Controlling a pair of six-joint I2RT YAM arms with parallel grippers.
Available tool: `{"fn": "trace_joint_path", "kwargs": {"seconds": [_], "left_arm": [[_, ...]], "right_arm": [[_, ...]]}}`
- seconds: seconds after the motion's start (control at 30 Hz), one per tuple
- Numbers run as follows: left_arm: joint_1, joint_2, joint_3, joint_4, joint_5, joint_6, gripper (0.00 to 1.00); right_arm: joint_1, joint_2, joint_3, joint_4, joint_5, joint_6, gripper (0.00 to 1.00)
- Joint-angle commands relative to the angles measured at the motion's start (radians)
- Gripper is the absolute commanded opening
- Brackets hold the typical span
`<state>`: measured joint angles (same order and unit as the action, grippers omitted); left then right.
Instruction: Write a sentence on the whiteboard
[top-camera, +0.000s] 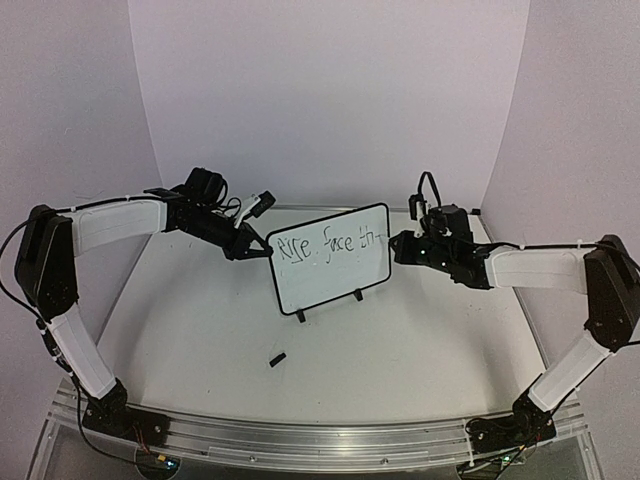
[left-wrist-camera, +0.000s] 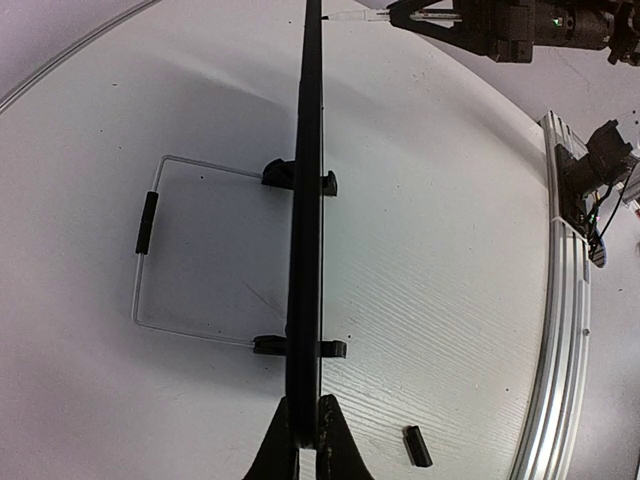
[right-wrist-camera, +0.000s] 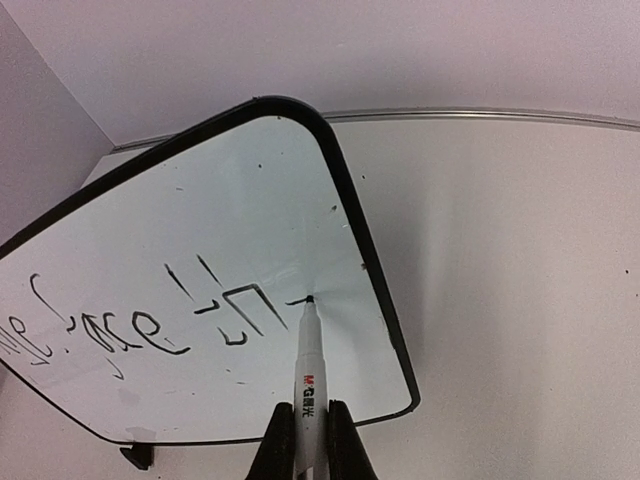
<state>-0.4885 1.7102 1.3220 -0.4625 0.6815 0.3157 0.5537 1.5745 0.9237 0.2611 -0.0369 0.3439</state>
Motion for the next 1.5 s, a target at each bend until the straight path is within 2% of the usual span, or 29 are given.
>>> {"fn": "trace_joint_path", "kwargs": {"seconds": [0.0,0.63,1.47], "left_arm": [[-0.019,0.059,-0.013,-0.122,-0.073,0.046,0.00],[-0.019,0.057,-0.013,-0.122,-0.074,0.047,0.00],[-0.019,0.060,-0.013,-0.122,-0.074,0.048,0.00]], "right_arm": [[-0.008,-0.007,0.025,0.010,0.065,-0.004,0.00],[-0.007,-0.022,0.044,0.031,0.010,-0.027,0.00],[-0.007,-0.013,-0.020,0.072,-0.044,-0.002,0.00]]}}
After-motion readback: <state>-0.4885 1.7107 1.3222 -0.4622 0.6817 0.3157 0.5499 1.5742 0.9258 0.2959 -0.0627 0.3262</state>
